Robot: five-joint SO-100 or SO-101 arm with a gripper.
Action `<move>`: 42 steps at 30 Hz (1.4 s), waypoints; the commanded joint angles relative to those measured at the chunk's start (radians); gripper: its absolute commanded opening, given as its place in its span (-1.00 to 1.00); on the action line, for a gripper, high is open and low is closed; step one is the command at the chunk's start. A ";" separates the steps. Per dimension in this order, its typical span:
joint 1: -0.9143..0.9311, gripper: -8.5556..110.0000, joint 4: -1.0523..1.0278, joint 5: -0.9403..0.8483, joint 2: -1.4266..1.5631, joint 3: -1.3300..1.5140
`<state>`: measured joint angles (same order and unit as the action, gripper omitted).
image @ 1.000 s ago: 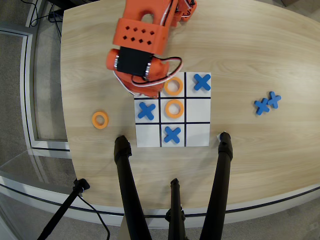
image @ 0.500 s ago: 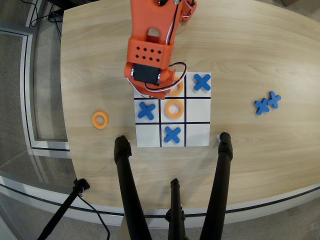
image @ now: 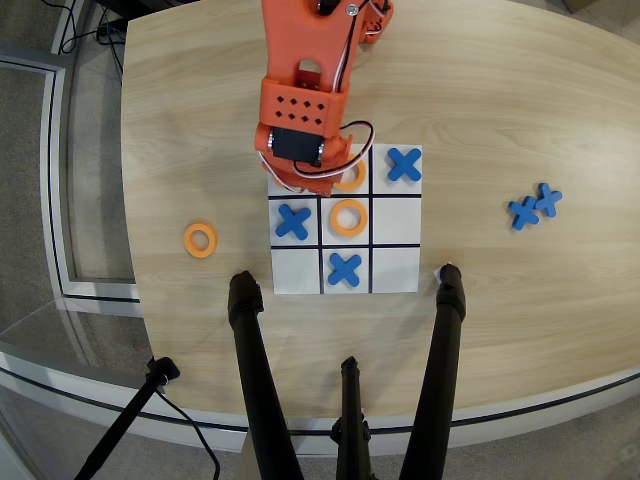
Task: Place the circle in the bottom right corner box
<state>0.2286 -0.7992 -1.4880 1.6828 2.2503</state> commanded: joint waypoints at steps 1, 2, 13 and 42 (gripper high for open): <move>-0.005 -0.86 0.012 0.002 0.000 0.008; -0.005 -0.86 0.015 0.002 0.000 0.008; 0.005 -0.71 0.009 -0.003 0.040 0.000; -0.227 -0.63 -0.305 -0.110 1.353 0.618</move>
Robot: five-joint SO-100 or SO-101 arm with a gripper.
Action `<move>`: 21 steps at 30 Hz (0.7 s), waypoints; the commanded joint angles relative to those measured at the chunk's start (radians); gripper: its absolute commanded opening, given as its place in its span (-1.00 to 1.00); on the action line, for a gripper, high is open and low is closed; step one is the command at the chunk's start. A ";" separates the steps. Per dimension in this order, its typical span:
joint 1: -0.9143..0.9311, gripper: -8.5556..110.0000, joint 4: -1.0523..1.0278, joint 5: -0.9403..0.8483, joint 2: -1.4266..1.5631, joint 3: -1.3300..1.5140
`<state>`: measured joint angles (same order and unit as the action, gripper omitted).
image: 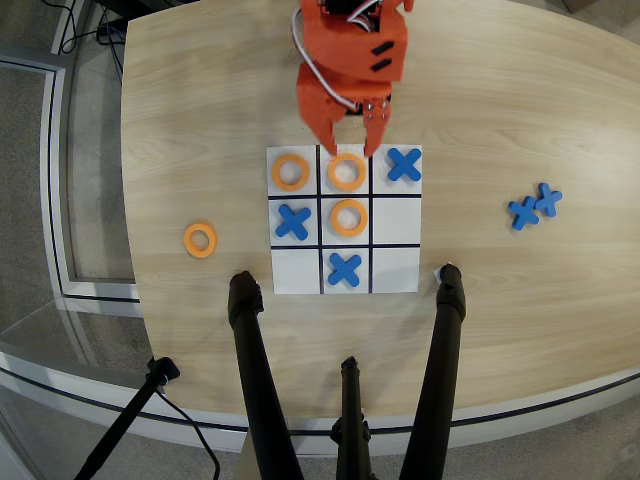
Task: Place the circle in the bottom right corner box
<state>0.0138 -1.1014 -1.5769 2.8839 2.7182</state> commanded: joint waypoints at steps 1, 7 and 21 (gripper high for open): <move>-0.012 -0.63 0.000 -0.031 0.196 0.213; -0.012 -0.66 -0.015 -0.048 0.388 0.459; 0.568 -0.86 -0.204 -0.021 0.489 0.485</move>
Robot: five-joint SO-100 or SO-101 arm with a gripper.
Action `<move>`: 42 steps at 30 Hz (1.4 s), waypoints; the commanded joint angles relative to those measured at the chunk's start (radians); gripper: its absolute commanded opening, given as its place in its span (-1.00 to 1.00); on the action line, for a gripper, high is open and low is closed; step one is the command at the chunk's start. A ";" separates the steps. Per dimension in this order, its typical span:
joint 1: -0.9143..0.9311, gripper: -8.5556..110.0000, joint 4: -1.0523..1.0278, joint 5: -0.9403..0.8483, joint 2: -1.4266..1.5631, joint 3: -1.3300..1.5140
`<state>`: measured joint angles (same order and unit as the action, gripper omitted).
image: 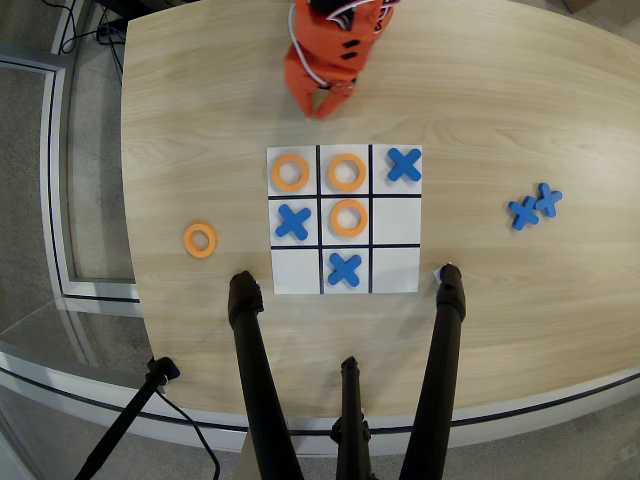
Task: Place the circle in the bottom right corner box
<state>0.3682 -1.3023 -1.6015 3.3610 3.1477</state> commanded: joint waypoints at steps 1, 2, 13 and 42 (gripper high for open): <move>0.319 -0.86 0.000 0.003 0.029 0.055; 0.439 -0.85 0.017 0.003 0.034 0.055; 1.068 -0.85 0.002 0.003 0.034 0.055; 1.239 -0.85 0.002 0.003 0.032 0.055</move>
